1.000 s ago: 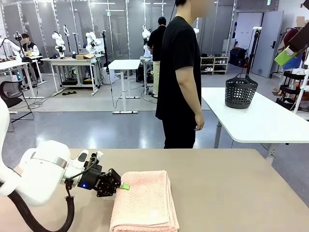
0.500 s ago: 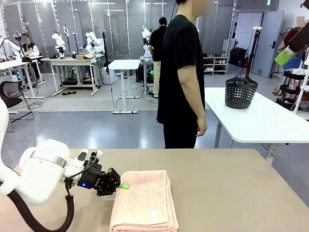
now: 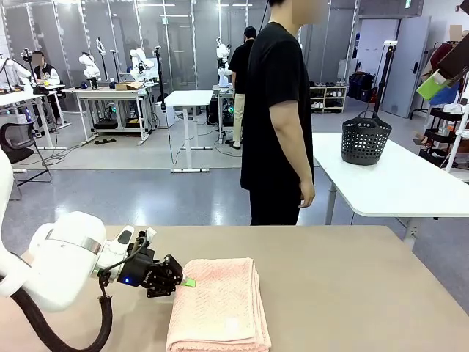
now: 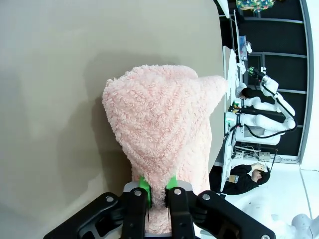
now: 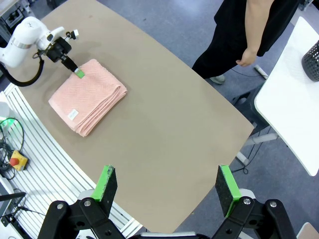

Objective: Fold the towel.
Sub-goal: Pick up the 100 cm Hotel Towel and place it on the left side of the table.

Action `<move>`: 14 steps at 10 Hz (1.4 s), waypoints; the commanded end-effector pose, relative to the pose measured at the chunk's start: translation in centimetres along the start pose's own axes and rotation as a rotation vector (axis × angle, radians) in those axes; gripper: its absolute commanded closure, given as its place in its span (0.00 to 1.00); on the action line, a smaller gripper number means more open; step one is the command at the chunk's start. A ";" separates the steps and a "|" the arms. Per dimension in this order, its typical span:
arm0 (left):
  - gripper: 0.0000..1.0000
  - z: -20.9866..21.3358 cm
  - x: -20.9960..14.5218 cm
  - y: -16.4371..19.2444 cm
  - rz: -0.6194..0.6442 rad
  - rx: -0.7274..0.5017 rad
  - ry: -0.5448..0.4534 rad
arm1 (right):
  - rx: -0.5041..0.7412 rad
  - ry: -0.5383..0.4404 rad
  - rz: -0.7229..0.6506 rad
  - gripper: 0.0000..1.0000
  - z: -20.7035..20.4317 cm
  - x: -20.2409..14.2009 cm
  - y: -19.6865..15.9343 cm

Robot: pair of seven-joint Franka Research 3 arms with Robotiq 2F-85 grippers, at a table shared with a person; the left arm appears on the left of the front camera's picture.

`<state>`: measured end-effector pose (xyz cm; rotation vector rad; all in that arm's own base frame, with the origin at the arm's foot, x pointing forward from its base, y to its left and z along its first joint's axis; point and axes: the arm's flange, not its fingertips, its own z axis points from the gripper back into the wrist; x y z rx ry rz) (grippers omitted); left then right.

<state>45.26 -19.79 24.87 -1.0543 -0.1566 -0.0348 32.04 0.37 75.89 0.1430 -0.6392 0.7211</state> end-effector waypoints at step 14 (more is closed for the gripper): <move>0.86 32.9 3.6 8.3 -0.102 0.298 -0.025 | 0.003 0.008 0.000 0.00 0.3 -0.1 -0.1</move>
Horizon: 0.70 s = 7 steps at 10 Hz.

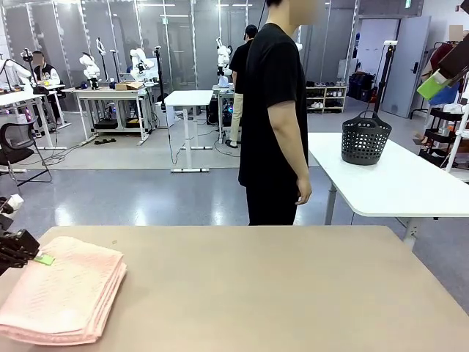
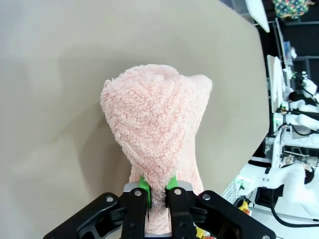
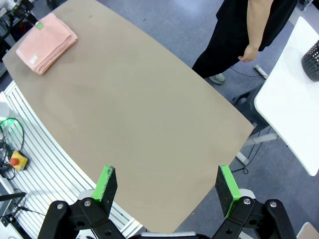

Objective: Fold the towel.
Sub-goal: Pick up the 100 cm Hotel Towel and place it on the left side of the table.

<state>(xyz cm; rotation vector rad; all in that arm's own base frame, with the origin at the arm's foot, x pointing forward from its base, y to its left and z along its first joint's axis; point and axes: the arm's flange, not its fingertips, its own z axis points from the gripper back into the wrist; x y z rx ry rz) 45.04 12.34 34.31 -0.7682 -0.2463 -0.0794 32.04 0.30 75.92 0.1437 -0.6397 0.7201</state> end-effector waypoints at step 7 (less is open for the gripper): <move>0.40 1.3 1.0 3.3 0.010 0.134 -0.058 | 0.002 0.009 0.001 0.00 0.2 0.0 0.0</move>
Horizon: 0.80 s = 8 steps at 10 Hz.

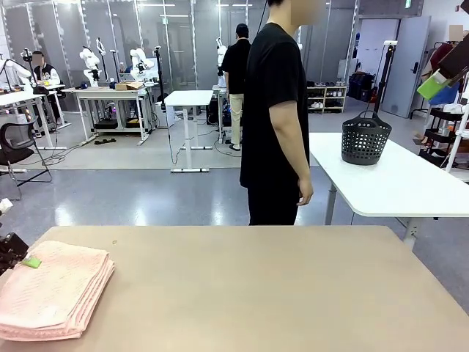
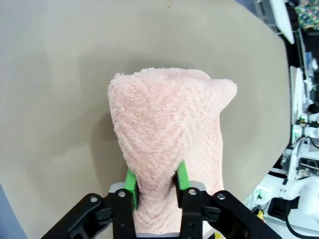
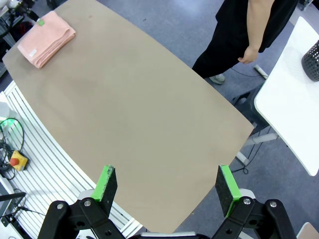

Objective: Fold the towel.
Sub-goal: Pick up the 100 cm Hotel Towel and place it on the left side of the table.

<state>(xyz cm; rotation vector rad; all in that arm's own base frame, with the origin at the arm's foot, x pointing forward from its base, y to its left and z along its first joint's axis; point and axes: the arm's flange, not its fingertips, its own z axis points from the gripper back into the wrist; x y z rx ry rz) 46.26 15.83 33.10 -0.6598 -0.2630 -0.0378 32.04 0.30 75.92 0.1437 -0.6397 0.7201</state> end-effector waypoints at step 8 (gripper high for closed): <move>0.00 1.0 -3.1 -2.2 -0.048 0.062 -0.122 | 0.002 0.009 0.001 0.00 0.2 0.0 0.0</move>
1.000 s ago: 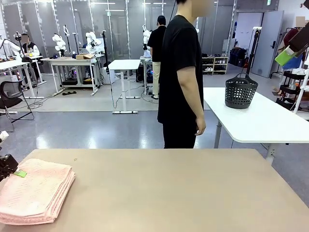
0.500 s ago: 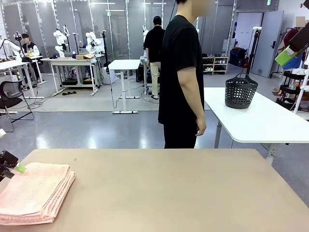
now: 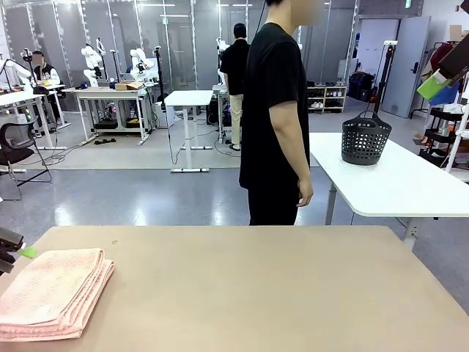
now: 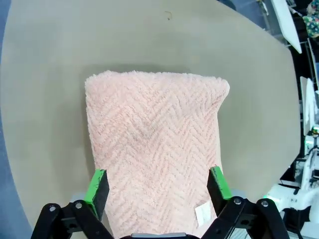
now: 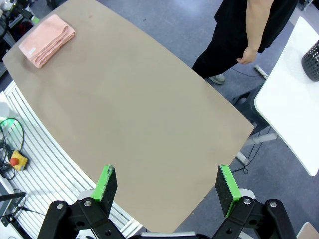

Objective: Fold the towel.
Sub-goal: Pick up the 100 cm Hotel Towel and place it on the left side of the table.

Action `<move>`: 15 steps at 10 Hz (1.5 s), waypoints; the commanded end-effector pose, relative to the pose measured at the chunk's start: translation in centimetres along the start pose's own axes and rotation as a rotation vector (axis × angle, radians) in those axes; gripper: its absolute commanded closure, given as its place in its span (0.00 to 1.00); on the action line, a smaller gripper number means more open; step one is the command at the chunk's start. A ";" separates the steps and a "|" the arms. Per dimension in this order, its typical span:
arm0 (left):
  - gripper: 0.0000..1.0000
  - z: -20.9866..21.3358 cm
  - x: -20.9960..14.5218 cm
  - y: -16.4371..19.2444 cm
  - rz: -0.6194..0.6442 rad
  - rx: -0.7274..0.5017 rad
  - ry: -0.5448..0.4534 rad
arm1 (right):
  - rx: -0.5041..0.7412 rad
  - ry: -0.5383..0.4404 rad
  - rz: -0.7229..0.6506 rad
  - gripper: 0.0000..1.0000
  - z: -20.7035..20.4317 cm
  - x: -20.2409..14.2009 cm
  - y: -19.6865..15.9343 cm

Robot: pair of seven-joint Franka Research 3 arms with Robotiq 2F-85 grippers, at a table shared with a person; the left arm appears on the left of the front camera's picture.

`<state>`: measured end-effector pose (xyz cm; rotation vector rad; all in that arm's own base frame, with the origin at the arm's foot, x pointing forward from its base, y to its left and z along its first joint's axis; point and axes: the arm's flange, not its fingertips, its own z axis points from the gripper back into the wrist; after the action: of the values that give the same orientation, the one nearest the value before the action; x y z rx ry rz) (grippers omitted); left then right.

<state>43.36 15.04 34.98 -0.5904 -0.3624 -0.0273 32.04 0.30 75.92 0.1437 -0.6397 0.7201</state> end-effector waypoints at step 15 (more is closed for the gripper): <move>0.00 0.2 0.7 0.2 0.002 0.006 -0.002 | 0.002 0.009 0.001 0.00 0.2 0.0 0.0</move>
<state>43.56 15.24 35.20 -0.5876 -0.3672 -0.0258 32.04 0.30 75.93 0.1437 -0.6398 0.7201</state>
